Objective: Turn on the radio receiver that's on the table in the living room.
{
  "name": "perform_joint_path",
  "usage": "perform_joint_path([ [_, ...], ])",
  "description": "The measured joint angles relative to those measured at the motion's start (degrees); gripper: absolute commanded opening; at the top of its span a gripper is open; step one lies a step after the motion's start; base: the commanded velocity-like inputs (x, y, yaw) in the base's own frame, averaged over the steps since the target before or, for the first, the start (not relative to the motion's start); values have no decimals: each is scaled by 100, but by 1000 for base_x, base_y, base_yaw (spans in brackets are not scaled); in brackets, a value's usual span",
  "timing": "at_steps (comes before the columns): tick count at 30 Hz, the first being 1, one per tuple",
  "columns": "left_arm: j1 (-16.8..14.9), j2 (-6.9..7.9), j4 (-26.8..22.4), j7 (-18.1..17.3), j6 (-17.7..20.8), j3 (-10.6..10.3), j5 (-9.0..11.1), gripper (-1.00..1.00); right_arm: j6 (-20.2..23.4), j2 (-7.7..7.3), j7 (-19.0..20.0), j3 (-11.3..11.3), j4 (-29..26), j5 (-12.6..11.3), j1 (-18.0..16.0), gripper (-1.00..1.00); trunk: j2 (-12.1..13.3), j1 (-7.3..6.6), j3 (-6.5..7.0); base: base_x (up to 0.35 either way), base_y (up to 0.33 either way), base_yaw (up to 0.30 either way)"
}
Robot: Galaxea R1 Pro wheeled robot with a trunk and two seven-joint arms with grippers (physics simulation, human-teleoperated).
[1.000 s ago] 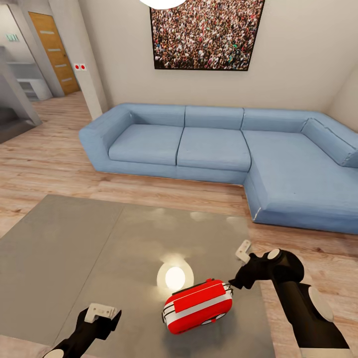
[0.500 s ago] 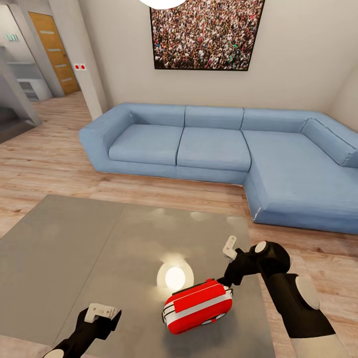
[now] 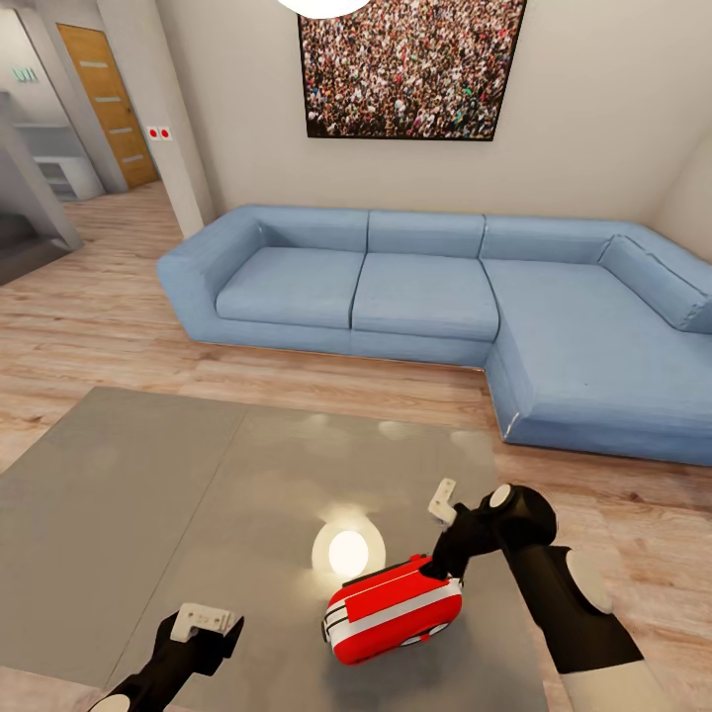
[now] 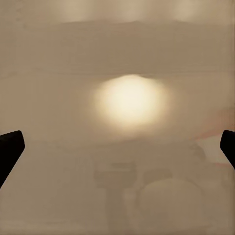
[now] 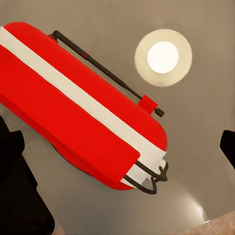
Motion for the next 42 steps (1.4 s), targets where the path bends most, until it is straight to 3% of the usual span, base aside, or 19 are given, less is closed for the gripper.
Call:
perform_joint_path([
  [7,0,-2,0,1,-1,0,0,100,2,126,-16,1,585,5,-350,100,0,0,0,0,0,0],
  [18,0,-2,0,9,-1,0,0,100,-15,135,-79,-1,993,-7,-421,100,0,0,0,0,0,0],
  [25,0,-2,0,10,-1,0,0,100,-87,288,-278,0,1600,8,-450,100,0,0,0,0,0,0],
  [31,0,-2,0,10,-1,0,0,100,-162,313,-539,0,1923,9,-465,100,0,0,0,0,0,0],
  [42,0,-2,-3,10,-1,0,0,100,-269,367,-664,-1,2335,-25,-643,100,0,0,0,0,0,0],
])
